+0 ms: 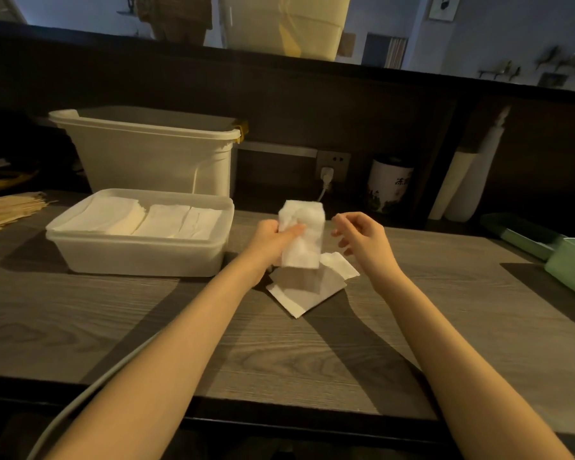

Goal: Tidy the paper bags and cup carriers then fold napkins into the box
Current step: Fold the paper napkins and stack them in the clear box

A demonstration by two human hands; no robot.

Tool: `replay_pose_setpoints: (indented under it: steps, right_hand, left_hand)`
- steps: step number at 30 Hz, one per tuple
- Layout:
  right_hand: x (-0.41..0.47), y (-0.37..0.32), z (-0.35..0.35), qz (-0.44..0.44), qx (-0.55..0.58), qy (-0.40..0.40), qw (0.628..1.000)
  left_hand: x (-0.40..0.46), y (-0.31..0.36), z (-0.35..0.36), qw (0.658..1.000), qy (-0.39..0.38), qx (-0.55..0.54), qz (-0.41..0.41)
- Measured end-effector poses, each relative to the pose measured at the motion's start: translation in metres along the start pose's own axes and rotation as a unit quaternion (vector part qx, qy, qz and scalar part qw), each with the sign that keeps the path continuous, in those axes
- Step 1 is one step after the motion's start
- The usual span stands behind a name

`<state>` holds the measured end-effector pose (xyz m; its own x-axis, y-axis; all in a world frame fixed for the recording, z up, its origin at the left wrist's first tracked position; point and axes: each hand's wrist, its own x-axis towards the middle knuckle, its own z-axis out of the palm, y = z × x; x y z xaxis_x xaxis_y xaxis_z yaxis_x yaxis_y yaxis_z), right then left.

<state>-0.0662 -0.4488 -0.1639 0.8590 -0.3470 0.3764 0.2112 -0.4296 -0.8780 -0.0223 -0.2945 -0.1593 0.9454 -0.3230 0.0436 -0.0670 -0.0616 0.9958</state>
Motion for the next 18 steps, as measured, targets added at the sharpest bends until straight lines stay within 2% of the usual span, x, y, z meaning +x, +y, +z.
replay_pose_setpoints:
  steps: [2, 4, 6, 11, 18]
  right_hand:
    - [0.003, 0.006, -0.003, 0.031, -0.136, -0.048, 0.989]
    - [0.002, 0.012, -0.005, 0.063, -0.264, -0.108, 0.956]
    - [-0.001, 0.013, -0.004, 0.086, -0.322, -0.157, 0.930]
    - [-0.005, 0.012, -0.002, 0.112, -0.369, -0.180, 0.905]
    - [-0.004, 0.011, -0.002, 0.087, -0.298, -0.170, 0.935]
  left_hand:
    - [0.004, 0.002, -0.005, 0.999, 0.050, -0.019, -0.006]
    - [0.005, 0.002, -0.010, 0.997, 0.075, -0.031, 0.001]
    - [0.006, 0.002, -0.013, 0.995, 0.091, -0.034, 0.005]
    - [0.007, 0.000, -0.014, 0.992, 0.120, -0.026, 0.002]
    - [0.008, -0.003, -0.015, 0.992, 0.125, 0.001, -0.008]
